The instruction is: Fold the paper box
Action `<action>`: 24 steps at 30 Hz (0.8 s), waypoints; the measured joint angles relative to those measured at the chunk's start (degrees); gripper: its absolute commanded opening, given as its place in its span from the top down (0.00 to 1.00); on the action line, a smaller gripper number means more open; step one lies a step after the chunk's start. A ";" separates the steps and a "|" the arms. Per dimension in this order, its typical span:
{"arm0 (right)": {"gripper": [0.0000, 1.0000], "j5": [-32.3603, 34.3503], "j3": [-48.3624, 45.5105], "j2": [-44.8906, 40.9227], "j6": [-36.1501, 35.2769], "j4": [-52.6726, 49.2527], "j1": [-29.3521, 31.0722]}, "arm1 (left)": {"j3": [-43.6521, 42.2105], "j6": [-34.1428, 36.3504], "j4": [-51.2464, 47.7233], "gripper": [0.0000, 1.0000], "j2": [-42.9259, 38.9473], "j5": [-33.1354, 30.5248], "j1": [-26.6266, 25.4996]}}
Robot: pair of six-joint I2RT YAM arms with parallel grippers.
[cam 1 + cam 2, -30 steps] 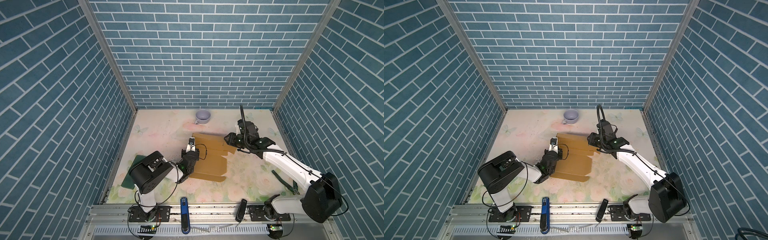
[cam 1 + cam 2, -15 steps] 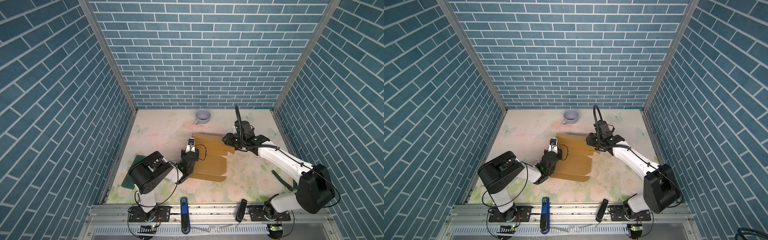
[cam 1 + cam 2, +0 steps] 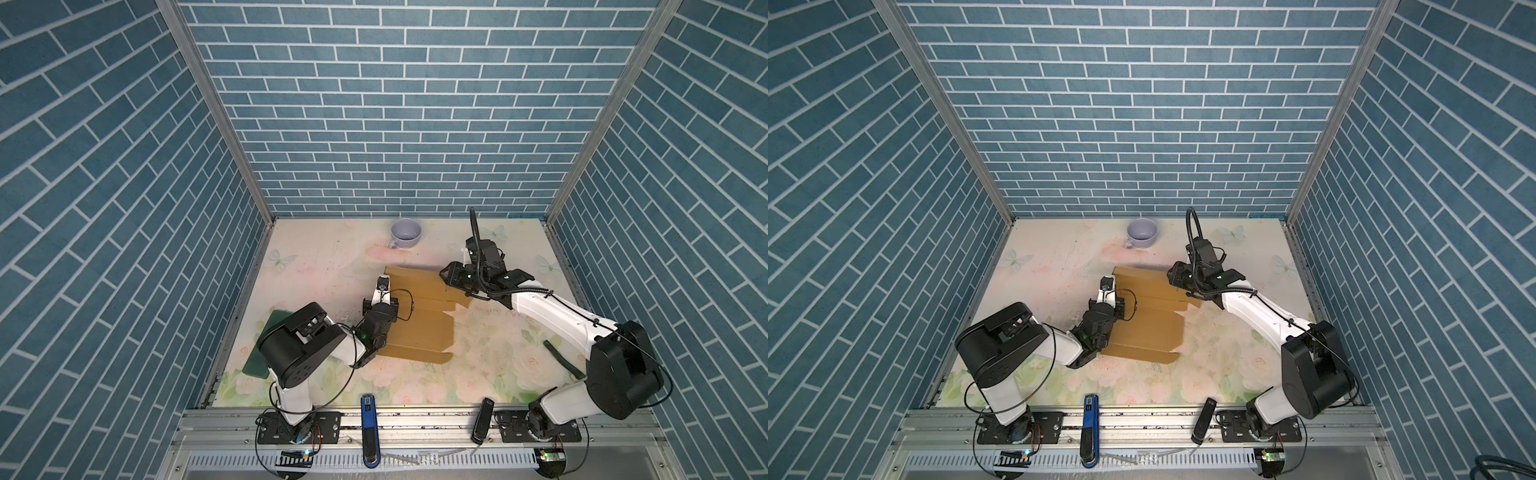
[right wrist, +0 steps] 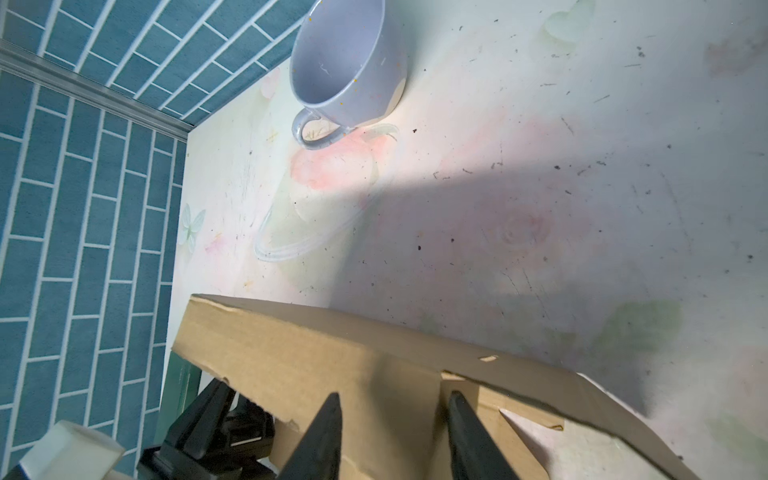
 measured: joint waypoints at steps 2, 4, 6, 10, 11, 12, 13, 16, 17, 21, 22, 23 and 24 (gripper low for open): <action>0.59 -0.31 -0.02 0.00 0.72 0.87 0.00 | 0.00 -0.02 -0.02 0.93 0.00 0.00 0.07; 0.59 -0.48 -0.04 0.09 1.14 1.62 0.00 | 0.00 -0.15 -0.02 0.94 0.00 -0.02 0.11; 0.59 -0.70 -0.04 0.35 1.36 2.21 0.00 | 0.00 -0.22 -0.02 0.93 0.00 -0.04 0.17; 0.59 -0.92 -0.07 1.09 1.75 3.30 0.00 | 0.00 -0.72 -0.13 0.94 0.00 -0.09 0.26; 0.59 -0.96 -0.07 1.22 1.88 3.48 0.00 | 0.00 -0.85 -0.20 0.94 0.00 -0.09 0.28; 0.59 -1.05 -0.07 1.33 2.16 3.58 0.00 | 0.00 -1.01 -0.28 0.94 0.00 -0.13 0.28; 0.59 -1.11 -0.07 1.38 2.27 3.58 0.00 | 0.00 -1.05 -0.46 0.94 -0.02 -0.20 0.28; 0.59 -1.07 -0.09 1.36 2.34 3.48 0.00 | 0.00 -1.09 -0.98 0.94 -0.15 -0.33 0.28; 0.59 -0.94 -0.09 1.36 2.32 3.32 0.00 | 0.00 -1.09 -1.27 0.94 -0.35 -0.44 0.28; 0.58 0.57 -0.26 -0.44 1.70 0.85 0.00 | 0.00 -1.07 -2.08 0.95 -1.07 -0.81 0.26; 0.58 1.18 -0.52 -1.70 1.31 -0.11 0.00 | 0.00 -1.07 -2.21 0.94 -1.11 -0.92 0.26; 0.58 1.92 -0.87 -3.30 0.94 -1.03 0.00 | 0.00 -1.07 -2.29 0.94 -1.11 -1.01 0.26; 0.58 2.49 -1.25 -5.25 0.55 -1.90 0.00 | 0.00 -1.07 -2.40 0.95 -1.11 -1.11 0.26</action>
